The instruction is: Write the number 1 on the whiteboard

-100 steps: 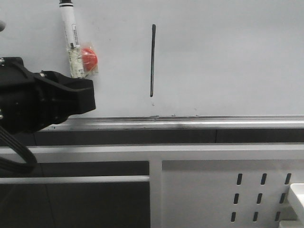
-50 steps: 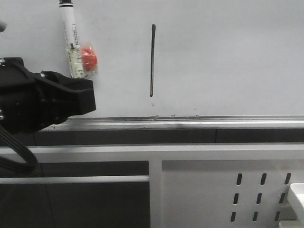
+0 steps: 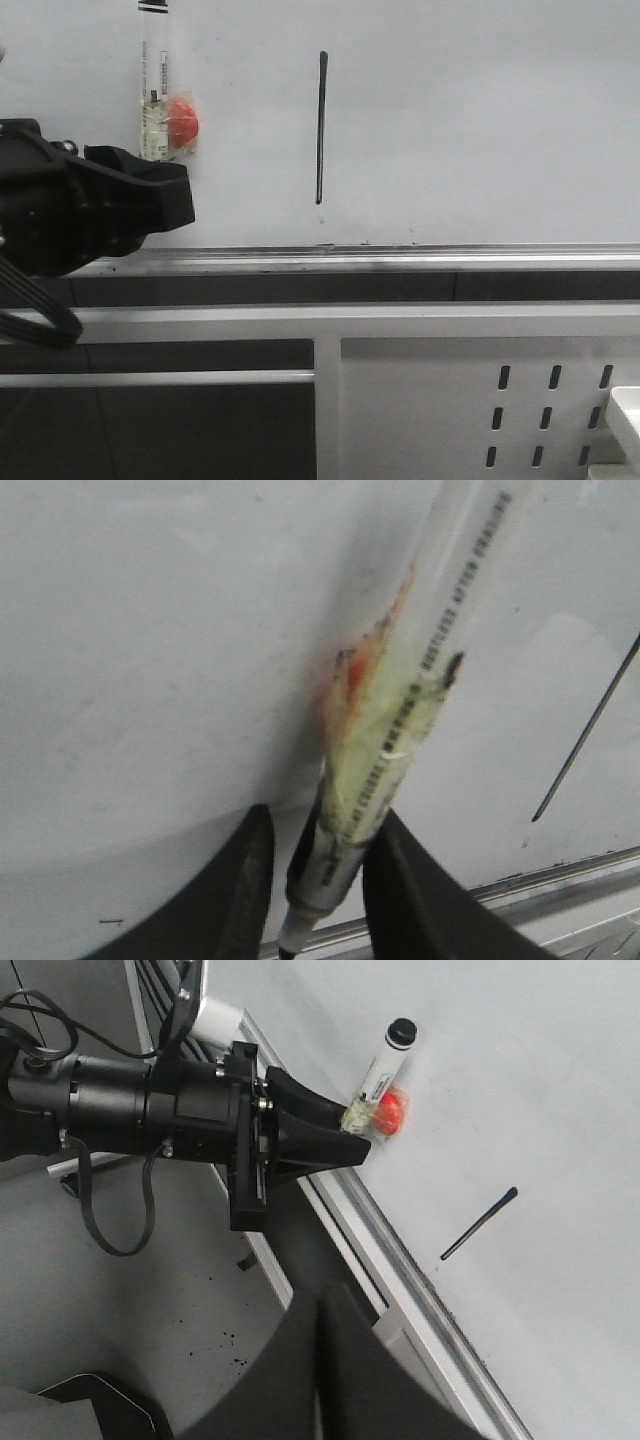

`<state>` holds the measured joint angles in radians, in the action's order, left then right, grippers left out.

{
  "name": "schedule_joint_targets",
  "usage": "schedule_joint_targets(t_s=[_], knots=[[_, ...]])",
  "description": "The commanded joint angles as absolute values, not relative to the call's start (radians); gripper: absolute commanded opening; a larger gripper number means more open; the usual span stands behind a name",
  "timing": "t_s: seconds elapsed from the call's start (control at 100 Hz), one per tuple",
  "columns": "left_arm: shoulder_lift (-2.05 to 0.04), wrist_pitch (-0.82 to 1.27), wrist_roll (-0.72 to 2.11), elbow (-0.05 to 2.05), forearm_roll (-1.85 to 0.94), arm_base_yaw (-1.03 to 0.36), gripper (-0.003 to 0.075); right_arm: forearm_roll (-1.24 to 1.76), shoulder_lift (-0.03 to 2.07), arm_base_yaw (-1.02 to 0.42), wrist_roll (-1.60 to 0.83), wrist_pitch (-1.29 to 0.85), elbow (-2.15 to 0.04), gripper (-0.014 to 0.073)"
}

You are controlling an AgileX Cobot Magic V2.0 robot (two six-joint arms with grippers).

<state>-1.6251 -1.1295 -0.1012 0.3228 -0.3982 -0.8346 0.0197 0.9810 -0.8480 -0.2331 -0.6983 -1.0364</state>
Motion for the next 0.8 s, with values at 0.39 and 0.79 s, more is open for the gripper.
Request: schedule_joint_targets(t_s=[0.39,0.79], knots=[[-1.600,-1.360,-0.111,0.343,-0.354,-0.836,0.0382,0.008,0.966,-0.845,-0.233,-0.646,-1.069,-0.0069],[-1.600,-1.360,-0.079,0.324,-0.347,-0.836,0.0451,0.000,0.951,-0.845,-0.233,-0.657,-1.069,-0.0069]])
